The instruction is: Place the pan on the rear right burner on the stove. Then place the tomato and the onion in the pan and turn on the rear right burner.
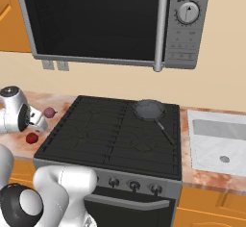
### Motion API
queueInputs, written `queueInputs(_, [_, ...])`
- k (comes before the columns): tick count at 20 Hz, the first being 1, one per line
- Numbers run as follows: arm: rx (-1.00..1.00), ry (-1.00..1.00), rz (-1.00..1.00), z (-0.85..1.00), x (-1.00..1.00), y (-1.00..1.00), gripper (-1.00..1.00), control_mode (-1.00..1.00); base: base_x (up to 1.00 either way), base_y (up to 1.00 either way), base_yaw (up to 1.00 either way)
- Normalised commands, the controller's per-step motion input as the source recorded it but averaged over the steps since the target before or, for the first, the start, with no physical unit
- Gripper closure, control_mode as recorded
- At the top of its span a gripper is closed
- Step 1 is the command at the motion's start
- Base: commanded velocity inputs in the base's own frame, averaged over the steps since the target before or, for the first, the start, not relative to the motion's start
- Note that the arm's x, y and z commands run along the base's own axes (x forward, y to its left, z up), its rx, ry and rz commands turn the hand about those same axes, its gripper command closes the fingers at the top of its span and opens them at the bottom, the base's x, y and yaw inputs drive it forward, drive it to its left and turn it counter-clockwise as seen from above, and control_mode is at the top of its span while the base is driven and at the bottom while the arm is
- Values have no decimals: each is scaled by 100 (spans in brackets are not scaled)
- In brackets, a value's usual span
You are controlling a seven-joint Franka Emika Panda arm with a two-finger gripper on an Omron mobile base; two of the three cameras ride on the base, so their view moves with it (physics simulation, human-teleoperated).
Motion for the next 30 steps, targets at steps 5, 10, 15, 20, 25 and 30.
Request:
queueInputs(5, [0,0,1,0,0,14,-100,-100,0,0,0])
queueInputs(10, [0,0,1,-4,0,7,-100,-100,0,0,0])
queueInputs(15, [0,0,0,-20,0,2,-100,-100,0,0,0])
queueInputs(20, [0,0,0,-18,1,6,-100,-100,0,0,0])
queueInputs(25, [0,0,0,-12,6,5,-100,-100,0,0,0])
queueInputs(30, [0,0,1,-2,23,0,-100,-100,0,0,0])
